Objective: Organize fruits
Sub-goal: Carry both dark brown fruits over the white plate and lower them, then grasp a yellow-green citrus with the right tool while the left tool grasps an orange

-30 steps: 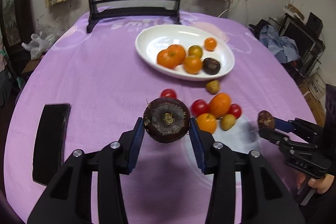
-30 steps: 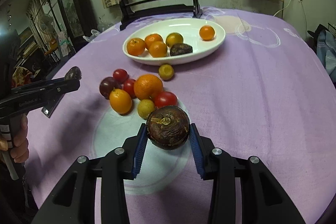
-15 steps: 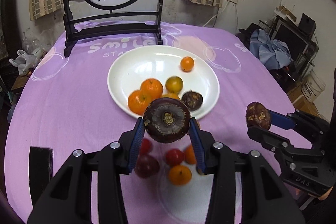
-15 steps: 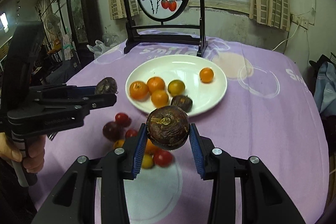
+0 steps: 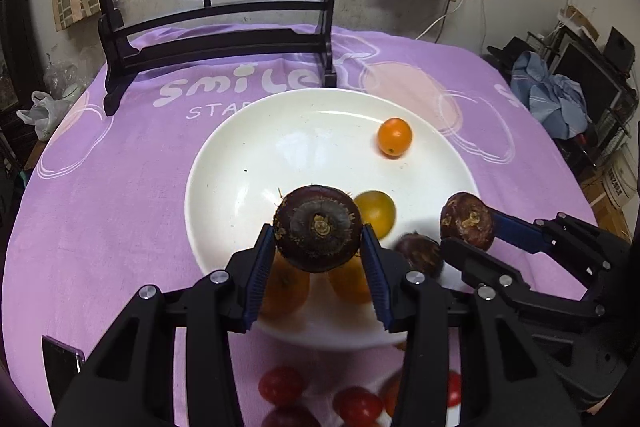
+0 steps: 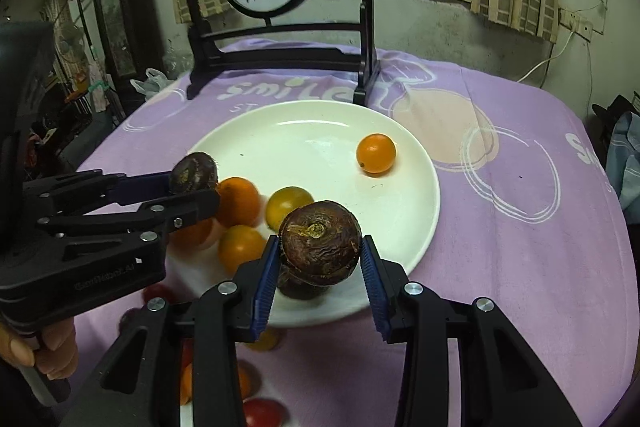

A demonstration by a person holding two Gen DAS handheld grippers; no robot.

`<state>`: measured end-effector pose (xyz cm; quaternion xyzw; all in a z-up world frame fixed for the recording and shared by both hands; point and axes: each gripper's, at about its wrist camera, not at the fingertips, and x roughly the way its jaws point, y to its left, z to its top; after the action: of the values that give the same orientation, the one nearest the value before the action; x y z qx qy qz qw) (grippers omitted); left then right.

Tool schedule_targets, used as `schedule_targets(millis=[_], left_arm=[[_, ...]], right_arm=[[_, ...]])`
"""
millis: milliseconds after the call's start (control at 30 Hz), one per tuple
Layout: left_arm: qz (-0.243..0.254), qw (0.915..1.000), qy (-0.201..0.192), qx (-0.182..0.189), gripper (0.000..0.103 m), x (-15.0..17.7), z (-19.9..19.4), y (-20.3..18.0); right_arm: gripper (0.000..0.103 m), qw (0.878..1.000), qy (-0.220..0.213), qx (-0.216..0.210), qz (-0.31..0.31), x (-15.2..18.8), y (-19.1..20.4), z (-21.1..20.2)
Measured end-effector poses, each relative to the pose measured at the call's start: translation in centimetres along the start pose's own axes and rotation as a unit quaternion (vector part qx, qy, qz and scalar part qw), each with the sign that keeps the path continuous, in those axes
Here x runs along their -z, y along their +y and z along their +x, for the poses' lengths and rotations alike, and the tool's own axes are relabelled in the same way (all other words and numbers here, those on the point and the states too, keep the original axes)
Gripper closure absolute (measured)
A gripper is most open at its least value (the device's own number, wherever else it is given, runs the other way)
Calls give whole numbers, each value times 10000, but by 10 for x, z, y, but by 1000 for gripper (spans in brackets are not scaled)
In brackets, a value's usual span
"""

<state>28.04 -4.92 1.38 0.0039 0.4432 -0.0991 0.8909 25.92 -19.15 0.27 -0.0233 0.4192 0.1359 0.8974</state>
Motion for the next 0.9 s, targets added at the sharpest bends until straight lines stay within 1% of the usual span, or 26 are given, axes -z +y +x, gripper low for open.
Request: schedule_targets(millis=[67,133,167,200,233,267,300,367,433,500,600,733,900], left_arm=[[-77,9999,69,11,60,-5,9,1],[-125,9998,151,29,60,-10,16,3],[-175,9997,170,71,58,-11,18,3],[-191,9996,180,103,50,-11,18,3],[-189,9997,151,100,45,-11,15,2],[-174,9998,72,58,39,-10,10,1],[-157,9999,-12,11,36,-9,5,0],[-101,9999,-115,-61,35,-4,-8,-2],[-116,9998,-128,-85,32,2,-18,-2],[-145,9998,-143,-67,27,10,-27,-2],[-200,9996,-202,14,22,26,-43,-1],[-230,9992,-324,88,19,50,-65,0],[-325,9988,-358,95,13,79,-84,11]], right_arm=[[62,9999,66,83,28,-4,-3,12],[61,9998,132,74,144,-6,-6,20],[55,9997,143,41,191,-6,-8,21],[50,9996,108,54,259,-6,-9,21],[50,9994,33,65,333,-4,-11,17],[50,9994,13,45,344,-3,-12,15],[50,9995,10,50,307,-1,-11,11],[49,9997,-30,134,203,2,-8,4],[48,9998,-61,181,101,6,-6,-7],[42,9998,-105,168,73,13,-5,-16],[41,9999,-128,113,30,27,-1,-33],[39,9999,-123,42,20,47,3,-50],[39,10000,-2,-7,-24,75,12,-63]])
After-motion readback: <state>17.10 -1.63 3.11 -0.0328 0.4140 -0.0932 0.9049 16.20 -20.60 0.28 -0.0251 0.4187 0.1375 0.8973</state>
